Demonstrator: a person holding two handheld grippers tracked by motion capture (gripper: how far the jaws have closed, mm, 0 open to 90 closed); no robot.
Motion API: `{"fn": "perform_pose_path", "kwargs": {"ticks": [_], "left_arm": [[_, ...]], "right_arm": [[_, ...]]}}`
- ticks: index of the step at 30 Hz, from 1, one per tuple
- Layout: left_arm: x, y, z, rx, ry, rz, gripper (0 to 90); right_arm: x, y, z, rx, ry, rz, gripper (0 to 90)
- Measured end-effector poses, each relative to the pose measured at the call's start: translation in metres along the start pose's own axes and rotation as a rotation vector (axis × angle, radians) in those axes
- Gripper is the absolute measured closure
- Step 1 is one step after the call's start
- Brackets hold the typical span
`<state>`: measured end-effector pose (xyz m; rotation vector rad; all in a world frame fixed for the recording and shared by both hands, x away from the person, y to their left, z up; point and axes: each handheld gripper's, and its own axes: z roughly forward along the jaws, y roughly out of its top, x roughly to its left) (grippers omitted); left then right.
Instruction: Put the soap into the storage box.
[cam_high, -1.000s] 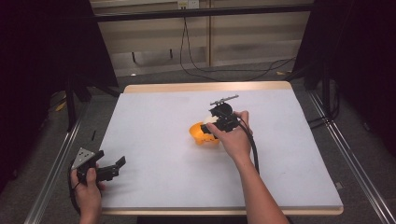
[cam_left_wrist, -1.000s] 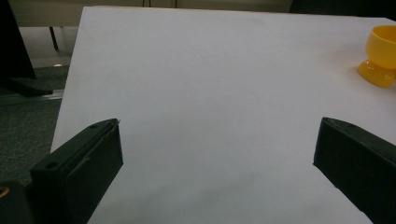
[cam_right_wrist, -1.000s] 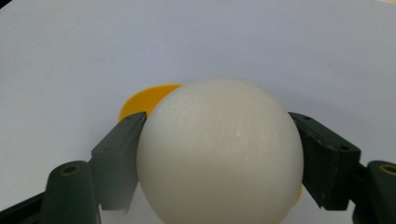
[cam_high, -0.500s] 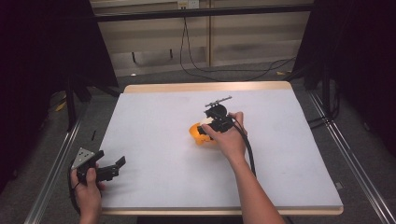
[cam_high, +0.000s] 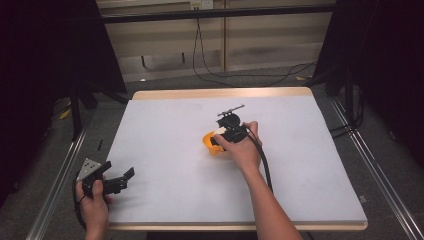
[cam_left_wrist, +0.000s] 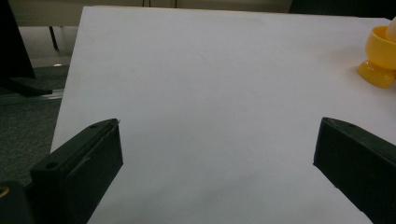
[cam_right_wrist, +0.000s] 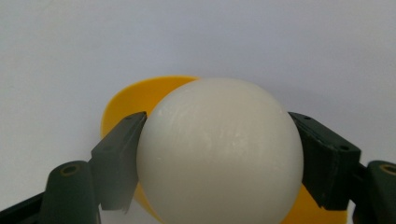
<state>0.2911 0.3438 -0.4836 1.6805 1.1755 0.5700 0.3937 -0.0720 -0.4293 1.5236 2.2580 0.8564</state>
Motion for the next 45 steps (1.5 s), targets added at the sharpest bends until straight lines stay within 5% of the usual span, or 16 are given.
{"fn": "perform_pose_path", "kwargs": {"ticks": [13, 27, 45], "left_arm": [[0.000, 0.000, 0.000, 0.000, 0.000, -0.002, 1.1], [0.000, 0.000, 0.000, 0.001, 0.001, 0.000, 1.1], [0.000, 0.000, 0.000, 0.002, 0.002, 0.002, 1.1]], "right_arm": [[0.000, -0.003, 0.007, 0.031, -0.004, 0.006, 23.2], [-0.010, -0.005, -0.013, -0.047, 0.020, 0.049, 19.0], [-0.038, -0.022, -0.047, -0.176, 0.038, 0.056, 1.9]]}}
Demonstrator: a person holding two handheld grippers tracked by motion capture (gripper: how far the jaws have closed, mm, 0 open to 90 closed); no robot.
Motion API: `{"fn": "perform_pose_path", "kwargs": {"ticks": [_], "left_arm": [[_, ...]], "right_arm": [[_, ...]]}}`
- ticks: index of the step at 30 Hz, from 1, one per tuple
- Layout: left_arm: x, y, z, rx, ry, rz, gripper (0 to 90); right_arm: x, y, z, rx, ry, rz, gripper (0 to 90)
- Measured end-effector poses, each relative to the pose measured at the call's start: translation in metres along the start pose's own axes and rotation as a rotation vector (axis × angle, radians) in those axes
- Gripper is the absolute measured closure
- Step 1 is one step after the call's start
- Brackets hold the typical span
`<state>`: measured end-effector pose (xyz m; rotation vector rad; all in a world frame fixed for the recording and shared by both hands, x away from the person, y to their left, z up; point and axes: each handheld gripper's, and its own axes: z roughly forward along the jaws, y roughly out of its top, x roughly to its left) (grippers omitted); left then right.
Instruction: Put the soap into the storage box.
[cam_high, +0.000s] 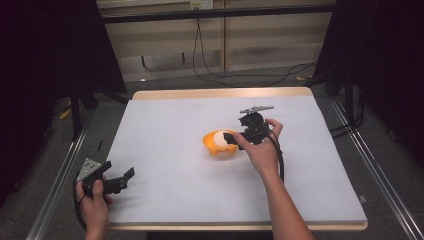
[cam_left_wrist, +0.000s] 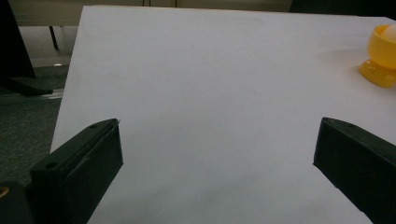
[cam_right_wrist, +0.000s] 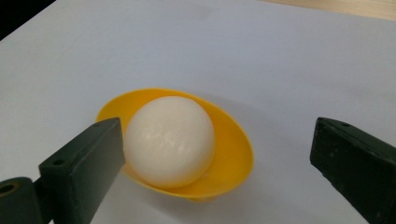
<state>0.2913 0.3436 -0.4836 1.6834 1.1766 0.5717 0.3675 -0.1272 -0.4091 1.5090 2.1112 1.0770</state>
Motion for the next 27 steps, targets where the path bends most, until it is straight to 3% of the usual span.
{"fn": "perform_pose_path", "kwargs": {"ticks": [12, 27], "left_arm": [[0.000, 0.000, 0.000, 0.000, 0.002, 0.004, 1.1], [0.000, 0.000, 0.000, 0.000, 0.001, 0.001, 1.1]], "right_arm": [[-0.029, -0.021, -0.018, -0.031, -0.015, 0.032, 0.3], [-0.062, -0.056, -0.036, -0.030, -0.051, 0.077, 0.0]]}}
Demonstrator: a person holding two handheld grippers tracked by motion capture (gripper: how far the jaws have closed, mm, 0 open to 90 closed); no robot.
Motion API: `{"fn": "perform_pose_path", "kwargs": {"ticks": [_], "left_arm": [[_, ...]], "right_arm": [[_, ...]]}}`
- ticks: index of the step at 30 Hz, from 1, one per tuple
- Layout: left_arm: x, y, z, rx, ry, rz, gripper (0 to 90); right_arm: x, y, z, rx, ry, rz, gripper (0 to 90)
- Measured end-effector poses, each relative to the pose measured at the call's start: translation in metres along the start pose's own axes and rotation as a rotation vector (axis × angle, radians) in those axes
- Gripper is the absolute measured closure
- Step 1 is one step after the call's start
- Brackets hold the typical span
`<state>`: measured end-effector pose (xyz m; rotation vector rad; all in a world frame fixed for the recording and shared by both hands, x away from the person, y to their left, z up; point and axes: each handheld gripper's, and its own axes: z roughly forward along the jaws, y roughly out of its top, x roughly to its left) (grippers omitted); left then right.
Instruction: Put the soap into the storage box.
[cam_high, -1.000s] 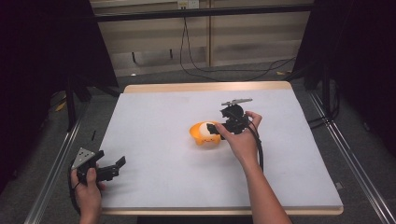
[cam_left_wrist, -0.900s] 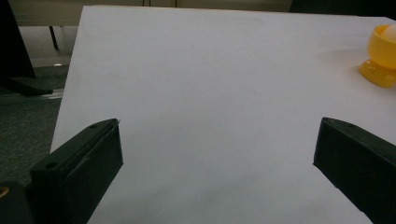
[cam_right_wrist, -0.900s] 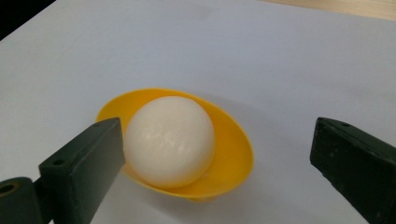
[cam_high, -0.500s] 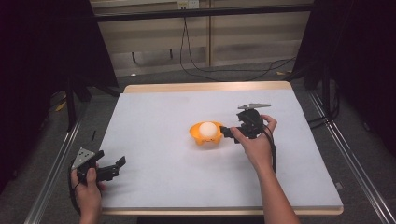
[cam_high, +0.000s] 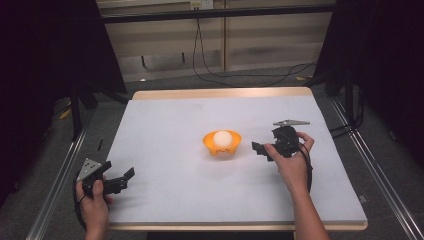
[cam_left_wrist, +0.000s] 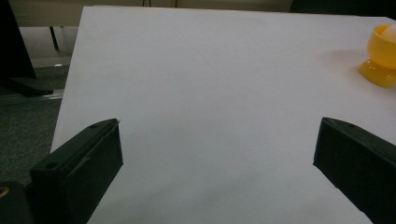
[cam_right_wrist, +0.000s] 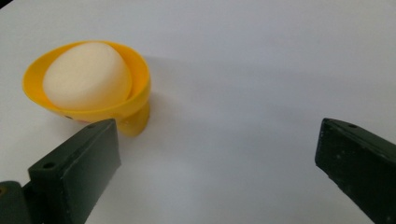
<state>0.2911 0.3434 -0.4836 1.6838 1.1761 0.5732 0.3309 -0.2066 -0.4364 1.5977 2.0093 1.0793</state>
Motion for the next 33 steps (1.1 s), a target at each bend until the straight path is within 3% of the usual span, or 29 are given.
{"fn": "perform_pose_path", "kwargs": {"ticks": [21, 33], "left_arm": [[-0.001, 0.000, 0.000, 0.002, 0.006, 0.006, 1.2], [-0.001, 0.000, 0.000, 0.000, 0.004, 0.005, 1.2]], "right_arm": [[-0.051, -0.053, -0.032, -0.019, -0.051, 0.052, 0.0], [-0.075, -0.074, -0.052, -0.033, -0.086, 0.074, 0.0]]}}
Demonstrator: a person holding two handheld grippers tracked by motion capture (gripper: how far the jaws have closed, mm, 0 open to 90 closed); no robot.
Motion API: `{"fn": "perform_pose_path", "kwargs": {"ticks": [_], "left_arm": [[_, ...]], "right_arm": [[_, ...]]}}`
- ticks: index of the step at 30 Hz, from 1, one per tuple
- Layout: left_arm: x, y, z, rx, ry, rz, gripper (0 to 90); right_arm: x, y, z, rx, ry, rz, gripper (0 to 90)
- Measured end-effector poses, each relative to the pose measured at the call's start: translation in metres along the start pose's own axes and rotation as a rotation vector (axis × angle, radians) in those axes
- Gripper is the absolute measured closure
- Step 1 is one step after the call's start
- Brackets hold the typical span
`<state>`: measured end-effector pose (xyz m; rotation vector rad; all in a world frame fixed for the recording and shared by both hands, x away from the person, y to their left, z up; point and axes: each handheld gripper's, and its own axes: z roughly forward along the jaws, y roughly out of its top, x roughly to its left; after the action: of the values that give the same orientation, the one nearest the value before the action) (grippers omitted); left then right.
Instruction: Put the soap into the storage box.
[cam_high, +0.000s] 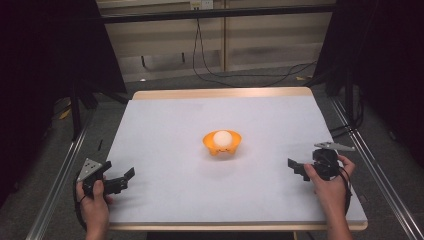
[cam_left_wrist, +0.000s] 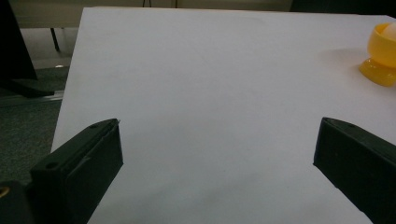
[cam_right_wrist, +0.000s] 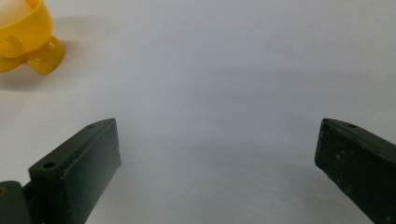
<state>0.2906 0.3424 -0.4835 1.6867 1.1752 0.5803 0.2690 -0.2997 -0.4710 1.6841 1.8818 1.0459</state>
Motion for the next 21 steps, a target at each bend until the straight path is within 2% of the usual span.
{"fn": "perform_pose_path", "kwargs": {"ticks": [14, 21], "left_arm": [[0.000, 0.000, 0.000, -0.002, -0.002, 0.001, 1.2], [0.000, 0.000, -0.001, -0.002, 0.007, 0.015, 1.2]], "right_arm": [[-0.029, -0.021, -0.025, -0.027, -0.033, 0.041, 0.0], [-0.043, -0.030, -0.038, -0.047, -0.051, 0.073, 0.0]]}}
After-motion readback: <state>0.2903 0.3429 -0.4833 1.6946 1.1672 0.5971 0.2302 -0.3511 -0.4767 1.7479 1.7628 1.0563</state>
